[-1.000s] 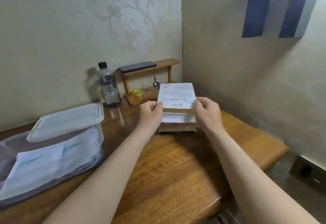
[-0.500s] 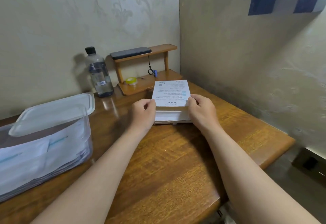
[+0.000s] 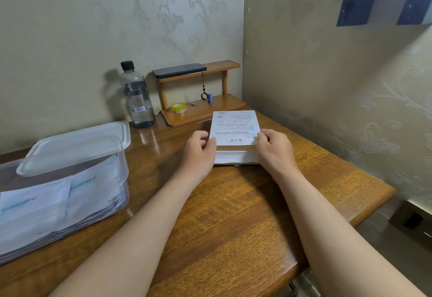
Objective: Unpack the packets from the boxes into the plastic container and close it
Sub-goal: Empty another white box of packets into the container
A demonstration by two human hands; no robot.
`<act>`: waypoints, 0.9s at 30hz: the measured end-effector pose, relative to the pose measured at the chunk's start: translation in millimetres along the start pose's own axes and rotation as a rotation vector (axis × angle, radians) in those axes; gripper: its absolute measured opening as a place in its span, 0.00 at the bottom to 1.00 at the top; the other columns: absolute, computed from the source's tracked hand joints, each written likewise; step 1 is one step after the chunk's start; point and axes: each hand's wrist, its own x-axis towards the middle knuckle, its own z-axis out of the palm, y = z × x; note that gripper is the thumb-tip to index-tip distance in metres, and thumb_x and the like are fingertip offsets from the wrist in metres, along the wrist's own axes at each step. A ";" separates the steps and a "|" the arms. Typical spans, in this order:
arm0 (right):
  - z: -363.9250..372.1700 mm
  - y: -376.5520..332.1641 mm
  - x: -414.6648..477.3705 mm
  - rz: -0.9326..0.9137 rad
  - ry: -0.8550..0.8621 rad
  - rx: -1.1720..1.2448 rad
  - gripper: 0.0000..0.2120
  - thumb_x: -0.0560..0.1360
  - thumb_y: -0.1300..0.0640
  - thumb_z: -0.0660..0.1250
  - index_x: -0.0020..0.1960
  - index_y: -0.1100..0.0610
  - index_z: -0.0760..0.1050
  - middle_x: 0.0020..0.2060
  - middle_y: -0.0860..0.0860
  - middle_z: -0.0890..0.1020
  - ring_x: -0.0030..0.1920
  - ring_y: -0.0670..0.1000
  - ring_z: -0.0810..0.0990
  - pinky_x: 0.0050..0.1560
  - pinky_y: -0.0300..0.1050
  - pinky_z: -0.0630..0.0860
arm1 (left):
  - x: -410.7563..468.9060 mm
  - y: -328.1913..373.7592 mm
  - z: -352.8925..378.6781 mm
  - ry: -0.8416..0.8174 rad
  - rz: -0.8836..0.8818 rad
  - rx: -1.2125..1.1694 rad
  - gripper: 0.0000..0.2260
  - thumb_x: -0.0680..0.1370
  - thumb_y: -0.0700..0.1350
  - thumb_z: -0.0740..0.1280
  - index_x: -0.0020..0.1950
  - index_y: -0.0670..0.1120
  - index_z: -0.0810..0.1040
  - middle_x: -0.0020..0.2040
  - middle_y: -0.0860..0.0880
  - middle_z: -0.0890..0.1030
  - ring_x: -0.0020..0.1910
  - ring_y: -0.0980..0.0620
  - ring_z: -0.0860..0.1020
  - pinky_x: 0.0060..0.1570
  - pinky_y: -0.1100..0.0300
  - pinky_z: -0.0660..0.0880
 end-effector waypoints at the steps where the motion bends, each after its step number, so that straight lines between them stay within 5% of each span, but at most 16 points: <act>1: 0.2 0.6 0.3 -0.001 -0.002 -0.004 0.17 0.82 0.56 0.54 0.54 0.62 0.80 0.49 0.55 0.82 0.47 0.51 0.74 0.52 0.52 0.75 | -0.2 -0.1 0.1 0.005 0.015 0.001 0.13 0.85 0.48 0.62 0.68 0.46 0.74 0.60 0.50 0.79 0.52 0.57 0.75 0.39 0.70 0.67; 5: 0.8 1.9 0.8 -0.001 0.000 -0.007 0.17 0.82 0.56 0.54 0.53 0.61 0.80 0.47 0.53 0.81 0.48 0.51 0.75 0.50 0.51 0.73 | 1.7 -3.1 1.8 0.014 0.023 0.000 0.11 0.85 0.48 0.61 0.65 0.46 0.76 0.58 0.52 0.78 0.52 0.57 0.75 0.39 0.71 0.67; 11: 1.1 3.6 2.1 0.004 0.015 0.045 0.21 0.83 0.53 0.52 0.39 0.62 0.75 0.38 0.54 0.79 0.40 0.51 0.73 0.38 0.49 0.66 | 2.7 -5.0 3.0 0.036 0.001 -0.066 0.18 0.85 0.50 0.60 0.74 0.45 0.68 0.48 0.57 0.75 0.46 0.61 0.74 0.42 0.66 0.70; 18: 0.2 -1.3 -0.4 0.011 0.161 0.116 0.16 0.81 0.54 0.54 0.35 0.53 0.71 0.37 0.49 0.76 0.42 0.49 0.73 0.38 0.47 0.66 | -3.1 6.2 -11.3 0.192 0.091 -0.089 0.17 0.84 0.48 0.62 0.71 0.46 0.70 0.56 0.51 0.76 0.54 0.54 0.76 0.46 0.66 0.72; 23: -10.5 -24.1 -11.5 -0.054 0.191 0.159 0.11 0.80 0.54 0.57 0.51 0.54 0.78 0.48 0.49 0.80 0.51 0.49 0.76 0.48 0.44 0.70 | -17.2 25.3 -41.0 0.186 0.168 -0.092 0.16 0.82 0.44 0.63 0.70 0.46 0.71 0.57 0.50 0.78 0.54 0.53 0.78 0.49 0.63 0.76; 27: -12.3 -63.9 -26.0 -0.160 0.132 0.164 0.11 0.80 0.56 0.59 0.55 0.55 0.79 0.48 0.49 0.81 0.51 0.49 0.78 0.42 0.38 0.73 | -31.1 37.7 -88.7 0.175 0.316 0.031 0.20 0.81 0.39 0.65 0.72 0.45 0.71 0.57 0.49 0.79 0.50 0.54 0.79 0.47 0.67 0.75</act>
